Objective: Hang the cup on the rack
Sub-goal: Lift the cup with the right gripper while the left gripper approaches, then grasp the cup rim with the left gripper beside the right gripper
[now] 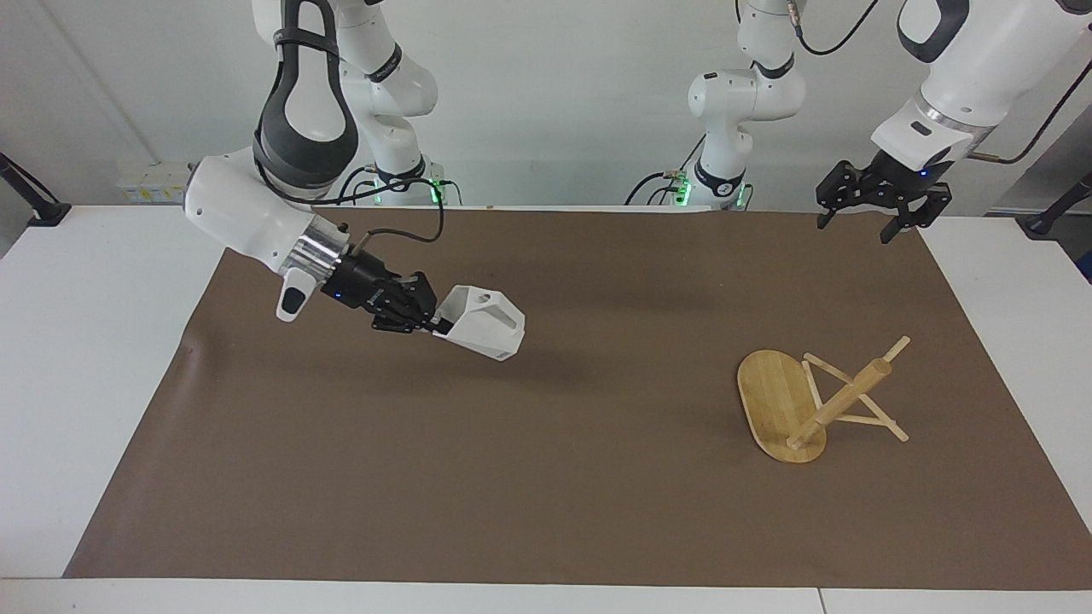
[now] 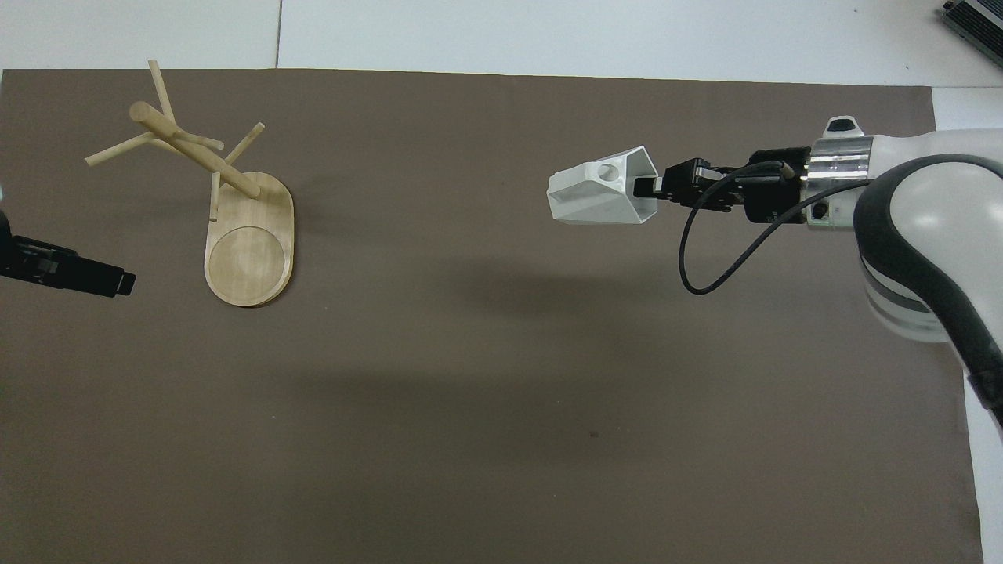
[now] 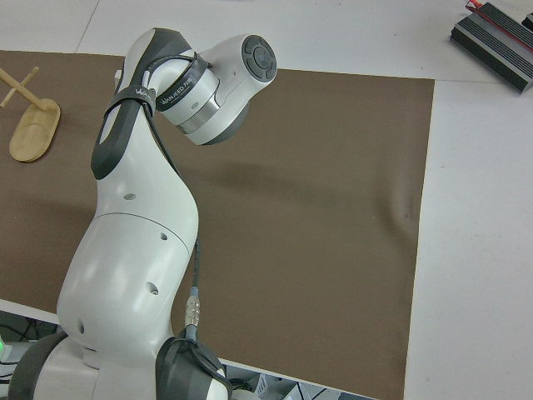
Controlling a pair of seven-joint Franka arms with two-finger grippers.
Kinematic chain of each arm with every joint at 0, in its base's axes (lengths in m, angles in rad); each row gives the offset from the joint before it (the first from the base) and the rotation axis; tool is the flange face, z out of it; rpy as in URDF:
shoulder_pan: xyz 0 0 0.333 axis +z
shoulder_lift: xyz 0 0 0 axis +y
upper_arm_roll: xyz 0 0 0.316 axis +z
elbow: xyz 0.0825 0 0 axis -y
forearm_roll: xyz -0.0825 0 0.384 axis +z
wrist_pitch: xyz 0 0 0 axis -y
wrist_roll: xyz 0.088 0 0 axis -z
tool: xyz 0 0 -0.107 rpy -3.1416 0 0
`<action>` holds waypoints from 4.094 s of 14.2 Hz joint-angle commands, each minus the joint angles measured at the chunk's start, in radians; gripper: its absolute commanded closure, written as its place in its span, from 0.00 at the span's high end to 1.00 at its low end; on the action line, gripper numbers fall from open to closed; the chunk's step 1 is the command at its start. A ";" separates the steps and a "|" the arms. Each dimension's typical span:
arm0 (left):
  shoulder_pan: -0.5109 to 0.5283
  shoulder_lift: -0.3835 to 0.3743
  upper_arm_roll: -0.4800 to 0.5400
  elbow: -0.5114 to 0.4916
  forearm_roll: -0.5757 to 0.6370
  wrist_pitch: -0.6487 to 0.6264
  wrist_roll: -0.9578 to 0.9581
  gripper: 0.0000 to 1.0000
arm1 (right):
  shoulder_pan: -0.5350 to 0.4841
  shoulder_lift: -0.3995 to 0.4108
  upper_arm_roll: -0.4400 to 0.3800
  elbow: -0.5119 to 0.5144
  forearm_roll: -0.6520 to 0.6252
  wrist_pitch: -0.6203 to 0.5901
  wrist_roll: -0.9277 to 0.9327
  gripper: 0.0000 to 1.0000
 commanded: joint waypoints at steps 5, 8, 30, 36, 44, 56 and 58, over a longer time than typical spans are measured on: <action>-0.077 -0.082 0.003 -0.144 -0.129 0.147 0.474 1.00 | -0.005 0.013 0.153 0.025 0.185 0.098 -0.001 0.00; -0.140 -0.084 0.003 -0.165 -0.207 0.227 0.580 1.00 | -0.002 0.033 0.263 0.032 0.183 0.234 0.065 0.00; -0.126 0.076 0.004 -0.196 -0.672 0.411 1.241 1.00 | 0.067 0.064 0.420 0.060 0.133 0.437 0.172 0.00; -0.134 0.091 0.001 -0.162 -0.714 0.402 1.237 1.00 | 0.064 0.066 0.420 0.060 0.127 0.434 0.175 0.00; -0.140 0.074 -0.005 -0.163 -0.720 0.378 1.229 1.00 | 0.063 0.066 0.420 0.058 0.127 0.434 0.180 0.00; -0.145 0.048 -0.027 -0.170 -0.723 0.384 1.152 1.00 | 0.059 0.067 0.418 0.057 0.127 0.434 0.178 0.00; -0.149 0.048 -0.027 -0.171 -0.723 0.388 1.145 1.00 | 0.059 0.067 0.418 0.057 0.127 0.434 0.180 0.00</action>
